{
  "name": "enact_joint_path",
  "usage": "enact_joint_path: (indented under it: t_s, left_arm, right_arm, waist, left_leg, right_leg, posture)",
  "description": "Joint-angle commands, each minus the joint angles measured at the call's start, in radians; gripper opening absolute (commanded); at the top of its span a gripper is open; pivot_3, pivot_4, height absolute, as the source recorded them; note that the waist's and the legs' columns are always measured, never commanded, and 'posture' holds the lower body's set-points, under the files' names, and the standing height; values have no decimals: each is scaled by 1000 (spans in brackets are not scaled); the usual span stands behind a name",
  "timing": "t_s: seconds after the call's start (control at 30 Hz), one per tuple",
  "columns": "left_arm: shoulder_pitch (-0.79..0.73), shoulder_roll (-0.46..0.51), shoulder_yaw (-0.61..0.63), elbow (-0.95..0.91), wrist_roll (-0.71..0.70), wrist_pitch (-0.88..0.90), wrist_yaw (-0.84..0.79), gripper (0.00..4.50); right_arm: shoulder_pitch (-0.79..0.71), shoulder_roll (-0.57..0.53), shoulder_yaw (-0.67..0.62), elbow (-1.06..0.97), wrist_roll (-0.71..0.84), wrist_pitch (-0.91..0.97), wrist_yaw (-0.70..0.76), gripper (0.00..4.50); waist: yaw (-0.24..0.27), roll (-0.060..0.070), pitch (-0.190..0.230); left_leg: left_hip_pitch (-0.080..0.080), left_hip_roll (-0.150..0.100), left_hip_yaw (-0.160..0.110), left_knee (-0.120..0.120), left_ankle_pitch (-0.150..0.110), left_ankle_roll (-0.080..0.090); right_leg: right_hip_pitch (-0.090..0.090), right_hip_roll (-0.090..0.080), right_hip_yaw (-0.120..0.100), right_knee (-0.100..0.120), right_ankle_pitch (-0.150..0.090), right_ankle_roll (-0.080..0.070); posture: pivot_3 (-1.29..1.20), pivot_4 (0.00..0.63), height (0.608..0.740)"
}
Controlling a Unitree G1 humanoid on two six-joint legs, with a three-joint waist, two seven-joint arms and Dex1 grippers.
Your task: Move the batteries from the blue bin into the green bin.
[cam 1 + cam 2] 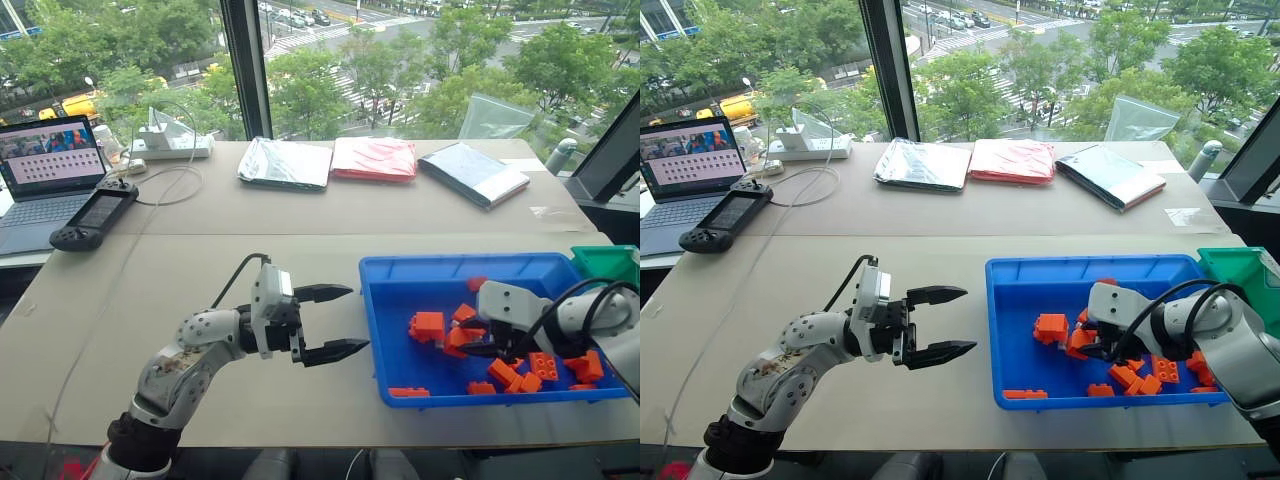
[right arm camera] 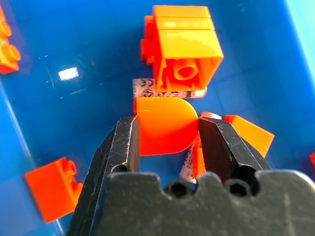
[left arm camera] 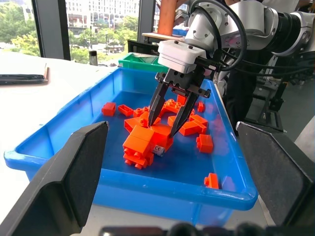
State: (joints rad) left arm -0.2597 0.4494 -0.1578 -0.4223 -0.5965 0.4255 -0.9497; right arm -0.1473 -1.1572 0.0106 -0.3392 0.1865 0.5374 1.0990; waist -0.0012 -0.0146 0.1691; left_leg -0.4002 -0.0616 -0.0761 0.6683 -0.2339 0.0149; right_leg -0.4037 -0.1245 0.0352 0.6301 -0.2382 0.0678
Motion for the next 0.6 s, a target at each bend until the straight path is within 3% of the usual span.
enact_joint_path:
  t_s: [0.03,0.2,0.4,0.47,0.6]
  left_arm:
    - [3,5,6,-42,-21,7,3,4500]
    - [2,8,10,-45,-24,16,2,4500]
    - [1,11,11,-47,-27,21,2,4500]
    - [1,12,11,-47,-27,21,3,4500]
    - [0,14,11,-46,-28,22,4,4500]
  right_arm:
    - [55,-38,-213,-91,33,97,-17,1552]
    - [167,-80,-383,-107,-48,233,-80,1552]
    - [230,-96,-386,-98,-147,318,-191,1552]
    - [227,-95,-373,-107,-155,329,-208,2552]
    - [201,-97,-358,-135,-137,340,-214,3788]
  waist:
    - [2,0,0]
    - [12,0,0]
    - [9,0,0]
    - [6,0,0]
    - [5,0,0]
  left_leg:
    - [0,0,0,0,0,0]
    - [0,0,0,0,0,0]
    - [0,0,1,0,0,0]
    - [0,0,2,0,0,0]
    - [0,0,2,0,0,0]
  right_leg:
    - [0,0,0,0,0,0]
    - [1,0,0,0,0,0]
    - [1,0,0,0,0,0]
    - [0,0,1,0,0,0]
    - [0,0,1,0,0,0]
  posture:
    - [0,150,740]
    - [0,150,740]
    - [0,150,740]
    - [0,150,740]
    - [0,150,740]
